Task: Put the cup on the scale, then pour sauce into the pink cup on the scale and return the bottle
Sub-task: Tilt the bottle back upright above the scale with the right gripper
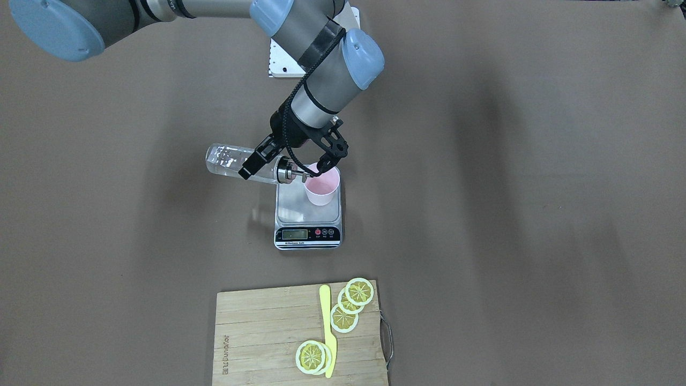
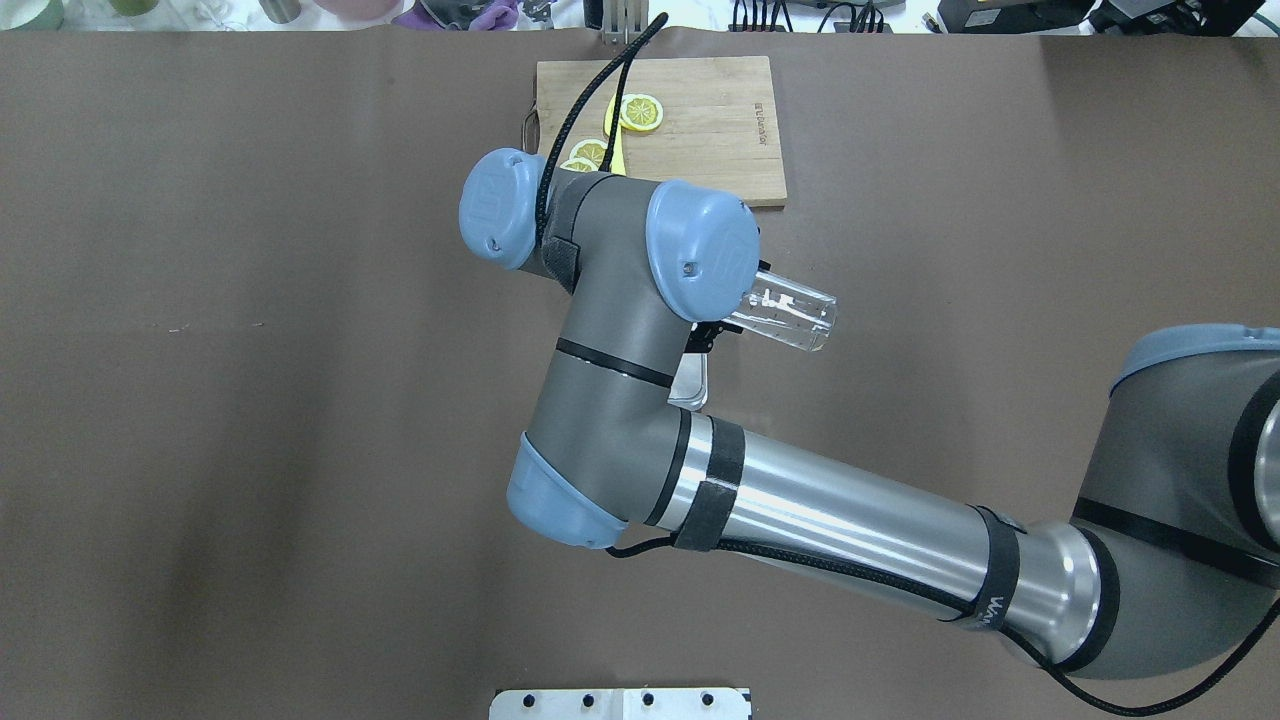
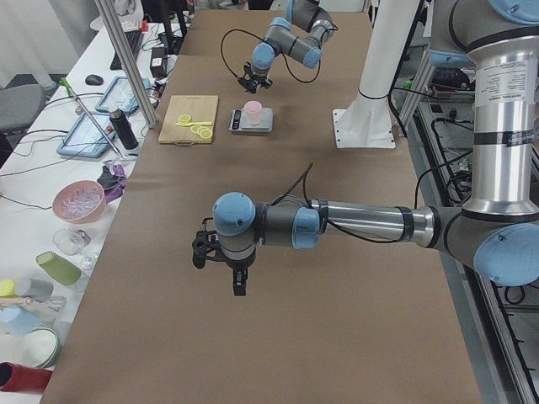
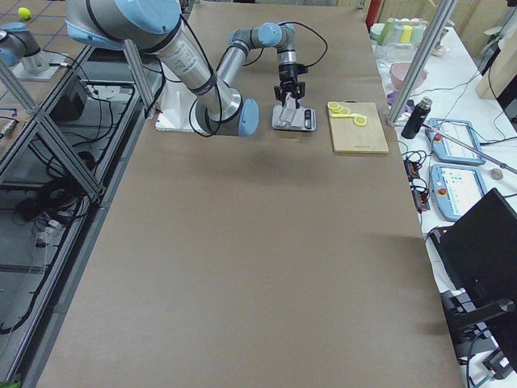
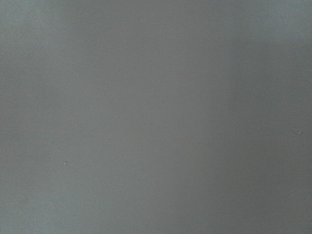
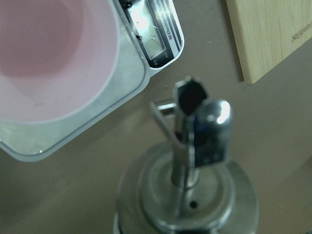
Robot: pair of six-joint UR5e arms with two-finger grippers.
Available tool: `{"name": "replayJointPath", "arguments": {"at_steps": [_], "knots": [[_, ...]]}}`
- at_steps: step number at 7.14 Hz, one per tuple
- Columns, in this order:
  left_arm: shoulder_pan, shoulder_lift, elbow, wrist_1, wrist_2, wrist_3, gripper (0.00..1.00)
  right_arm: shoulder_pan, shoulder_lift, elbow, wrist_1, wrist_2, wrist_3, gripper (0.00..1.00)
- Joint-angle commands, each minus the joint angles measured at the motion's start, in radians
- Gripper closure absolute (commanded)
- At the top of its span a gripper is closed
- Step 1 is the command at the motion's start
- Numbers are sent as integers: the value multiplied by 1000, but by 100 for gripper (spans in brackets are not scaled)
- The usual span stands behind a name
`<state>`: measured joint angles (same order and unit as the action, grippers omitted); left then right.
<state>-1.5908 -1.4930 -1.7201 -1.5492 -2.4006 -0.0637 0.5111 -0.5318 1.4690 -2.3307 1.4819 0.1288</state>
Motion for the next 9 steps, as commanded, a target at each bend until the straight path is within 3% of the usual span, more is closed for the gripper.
{"name": "replayJointPath", "arguments": {"at_steps": [1, 5, 9], "knots": [[2, -6, 5, 0, 0, 1, 2, 30, -63, 88, 77, 32, 0, 100], [2, -7, 8, 0, 0, 1, 2, 105, -189, 261, 229, 122, -17, 100], [2, -3, 10, 0, 0, 2, 2, 222, -435, 477, 456, 245, -128, 100]]}}
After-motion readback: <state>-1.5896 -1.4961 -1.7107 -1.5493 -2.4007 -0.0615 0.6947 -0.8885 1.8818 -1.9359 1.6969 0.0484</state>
